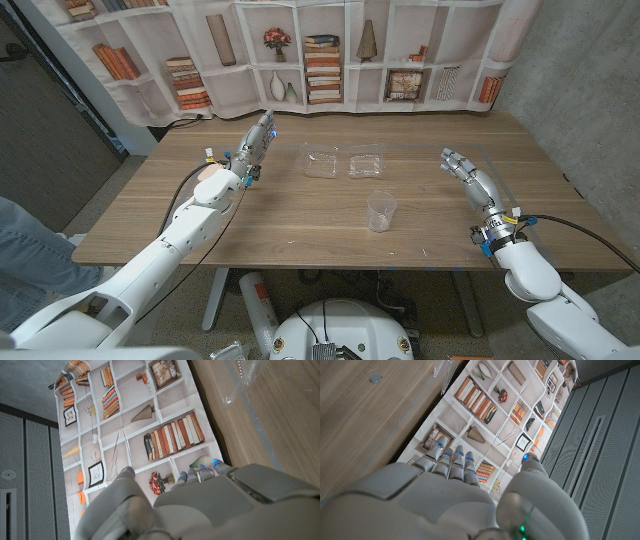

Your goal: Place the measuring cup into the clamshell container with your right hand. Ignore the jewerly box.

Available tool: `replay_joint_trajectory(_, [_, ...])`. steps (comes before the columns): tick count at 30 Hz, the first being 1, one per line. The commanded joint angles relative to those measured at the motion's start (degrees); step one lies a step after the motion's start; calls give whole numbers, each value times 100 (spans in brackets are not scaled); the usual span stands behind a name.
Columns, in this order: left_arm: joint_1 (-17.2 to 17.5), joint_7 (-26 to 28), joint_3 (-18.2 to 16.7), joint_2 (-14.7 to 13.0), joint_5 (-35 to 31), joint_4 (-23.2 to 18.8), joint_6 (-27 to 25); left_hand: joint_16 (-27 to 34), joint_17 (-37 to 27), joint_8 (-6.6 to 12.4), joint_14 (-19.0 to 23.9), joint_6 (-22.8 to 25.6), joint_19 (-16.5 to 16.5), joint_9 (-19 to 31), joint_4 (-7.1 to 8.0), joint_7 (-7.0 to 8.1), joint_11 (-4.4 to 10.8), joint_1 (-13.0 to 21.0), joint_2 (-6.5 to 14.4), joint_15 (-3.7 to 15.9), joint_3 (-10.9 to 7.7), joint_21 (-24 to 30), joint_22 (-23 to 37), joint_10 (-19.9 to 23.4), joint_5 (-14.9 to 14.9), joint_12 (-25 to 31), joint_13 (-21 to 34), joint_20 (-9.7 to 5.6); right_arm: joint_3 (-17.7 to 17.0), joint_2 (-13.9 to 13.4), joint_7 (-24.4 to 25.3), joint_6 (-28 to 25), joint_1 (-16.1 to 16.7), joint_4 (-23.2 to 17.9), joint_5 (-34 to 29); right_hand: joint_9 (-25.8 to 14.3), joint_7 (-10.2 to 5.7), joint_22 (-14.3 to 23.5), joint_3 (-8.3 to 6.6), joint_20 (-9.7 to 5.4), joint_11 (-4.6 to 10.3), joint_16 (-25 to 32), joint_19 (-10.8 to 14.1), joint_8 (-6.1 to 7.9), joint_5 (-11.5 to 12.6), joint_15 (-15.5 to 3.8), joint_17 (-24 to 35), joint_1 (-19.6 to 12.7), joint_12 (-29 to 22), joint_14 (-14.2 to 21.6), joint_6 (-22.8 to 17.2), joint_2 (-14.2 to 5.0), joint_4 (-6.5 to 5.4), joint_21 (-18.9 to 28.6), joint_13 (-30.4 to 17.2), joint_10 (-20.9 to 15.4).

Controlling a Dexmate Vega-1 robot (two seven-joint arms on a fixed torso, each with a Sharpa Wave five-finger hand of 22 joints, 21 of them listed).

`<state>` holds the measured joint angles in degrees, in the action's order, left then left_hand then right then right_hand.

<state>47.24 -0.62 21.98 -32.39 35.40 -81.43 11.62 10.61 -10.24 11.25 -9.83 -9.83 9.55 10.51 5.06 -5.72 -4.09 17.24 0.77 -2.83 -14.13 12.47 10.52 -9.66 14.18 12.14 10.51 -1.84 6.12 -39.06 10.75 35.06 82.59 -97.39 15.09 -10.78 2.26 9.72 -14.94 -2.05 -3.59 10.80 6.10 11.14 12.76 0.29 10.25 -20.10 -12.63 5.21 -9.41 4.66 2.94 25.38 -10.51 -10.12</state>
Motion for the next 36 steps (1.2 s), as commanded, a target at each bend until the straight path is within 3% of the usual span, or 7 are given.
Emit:
replay_joint_trajectory(1, [41, 56, -5, -11, -21, -71, -1, 23, -27, 18, -912, -244, 1258, 24, -2, 33, 28, 33, 25, 5, 19, -31, 20, -320, -1, -9, 20, -215, -48, 65, 35, 133, 90, 41, -127, -25, -20, 12, 0, -146, 20, -6, 54, 3, 45, 0, 11, -26, 12, -24, -8, 55, 62, -13, -25, 36])
replay_joint_trajectory(19, [171, 186, -51, -124, -55, -359, -85, 24, -28, 17, -901, -234, 1244, 24, -6, 48, 26, 38, 34, -3, 33, -29, 20, -319, -7, -13, 20, -210, -214, 155, 350, 259, 329, -28, -846, -26, -53, 10, 63, -184, 59, -1, 125, -22, 135, -72, 14, -57, 38, -15, 90, 188, 132, -80, -27, 96])
replay_joint_trajectory(32, [90, 112, -16, -43, -33, -180, -47, 23, -28, 15, -898, -232, 1243, 24, -9, 48, 25, 41, 39, -2, 44, -31, 20, -317, -10, -15, 21, -204, -356, 271, 710, 170, 486, -141, -1544, -27, -85, 9, 128, -191, 73, -12, 143, -47, 222, -92, 17, -69, 51, -52, 211, 304, 180, -143, -29, 135])
replay_joint_trajectory(36, [56, 65, -4, -2, -13, -115, -12, 24, -28, 15, -893, -228, 1242, 25, -10, 47, 28, 42, 42, 1, 47, -31, 20, -318, -12, -16, 21, -205, -377, 323, 800, 233, 510, -109, -1667, -28, 3, 11, 216, -193, 98, -9, 158, -71, 288, -92, 23, -11, 58, -63, 336, 405, 187, -192, -32, 162])
